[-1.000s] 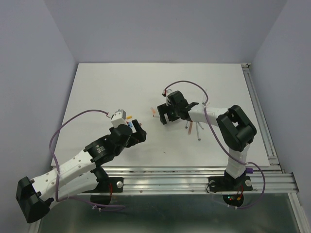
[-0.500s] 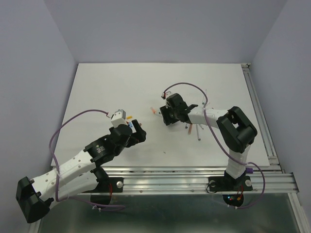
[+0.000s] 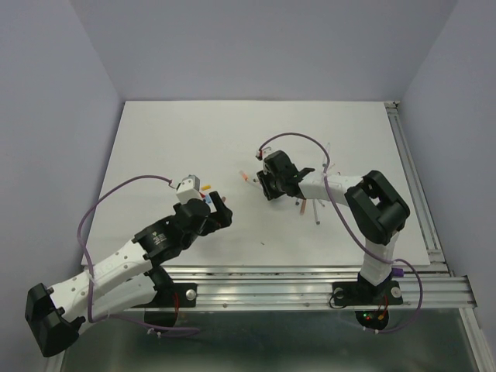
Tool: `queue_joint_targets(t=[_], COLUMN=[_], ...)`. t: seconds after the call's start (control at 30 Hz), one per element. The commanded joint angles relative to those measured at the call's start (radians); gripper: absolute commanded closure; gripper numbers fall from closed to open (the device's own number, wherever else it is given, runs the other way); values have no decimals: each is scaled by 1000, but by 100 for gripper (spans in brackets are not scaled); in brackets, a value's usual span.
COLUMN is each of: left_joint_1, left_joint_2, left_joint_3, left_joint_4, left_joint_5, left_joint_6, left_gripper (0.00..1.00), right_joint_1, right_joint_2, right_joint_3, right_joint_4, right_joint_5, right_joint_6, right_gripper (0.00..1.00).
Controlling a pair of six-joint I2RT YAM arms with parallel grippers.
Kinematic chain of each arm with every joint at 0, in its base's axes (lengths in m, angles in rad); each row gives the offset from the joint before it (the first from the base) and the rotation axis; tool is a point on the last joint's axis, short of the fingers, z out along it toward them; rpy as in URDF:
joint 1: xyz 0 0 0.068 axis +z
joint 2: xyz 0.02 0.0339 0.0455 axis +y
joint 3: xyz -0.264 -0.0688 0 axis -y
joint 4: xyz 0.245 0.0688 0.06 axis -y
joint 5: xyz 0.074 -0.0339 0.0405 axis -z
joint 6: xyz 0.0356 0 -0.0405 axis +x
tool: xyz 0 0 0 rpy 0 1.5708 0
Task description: Open the pen caps
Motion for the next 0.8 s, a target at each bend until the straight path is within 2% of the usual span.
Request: queue_joint_targets(t=[0.0, 0.07, 0.37, 0.47, 0.63, 0.77], left_joint_1=[5, 5, 5, 5, 5, 6], left_joint_2=[-26, -25, -30, -34, -40, -37], left_joint_3=[42, 42, 46, 49, 61, 66], left_joint_4=[-3, -3, -14, -15, -23, -7], left_joint_5=[-36, -36, -43, -52, -65, -66], left_joint_6=[3, 4, -2, -8, -22, -39], left_gripper=[1, 1, 1, 1, 1, 1], right_joint_1=[17, 18, 28, 31, 41, 43], right_joint_2=[-7, -11, -12, -38, -128, -202], right_joint_3=[-50, -58, -61, -78, -139, -170], right_joint_4=[-70, -76, -91, -84, -35, 7], right_joint_5=[0, -8, -33, -115, -238, -255], right_joint_6=[-37, -48, -83, -108, -181, -128], right_gripper=[61, 62, 85, 91, 99, 99])
